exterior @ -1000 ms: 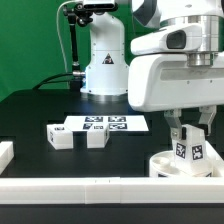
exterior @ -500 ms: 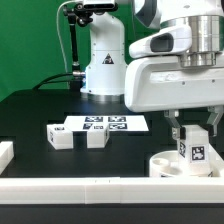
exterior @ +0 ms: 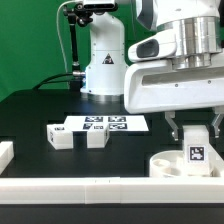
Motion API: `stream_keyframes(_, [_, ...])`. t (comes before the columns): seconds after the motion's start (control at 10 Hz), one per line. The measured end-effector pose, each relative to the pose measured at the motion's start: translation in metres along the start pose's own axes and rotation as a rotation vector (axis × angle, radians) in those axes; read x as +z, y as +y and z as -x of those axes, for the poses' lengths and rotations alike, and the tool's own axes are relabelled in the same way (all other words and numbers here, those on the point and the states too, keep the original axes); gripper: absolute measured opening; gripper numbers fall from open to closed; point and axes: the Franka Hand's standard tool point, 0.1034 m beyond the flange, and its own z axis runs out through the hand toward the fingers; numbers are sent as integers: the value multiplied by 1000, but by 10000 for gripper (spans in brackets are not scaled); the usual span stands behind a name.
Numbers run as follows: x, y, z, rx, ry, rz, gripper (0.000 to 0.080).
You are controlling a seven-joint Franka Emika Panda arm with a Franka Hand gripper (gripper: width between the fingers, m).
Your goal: Assemble stool
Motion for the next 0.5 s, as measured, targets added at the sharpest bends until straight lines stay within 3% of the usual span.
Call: stream_keyframes(0.5, [0,-2,1,475,-21,-31,346])
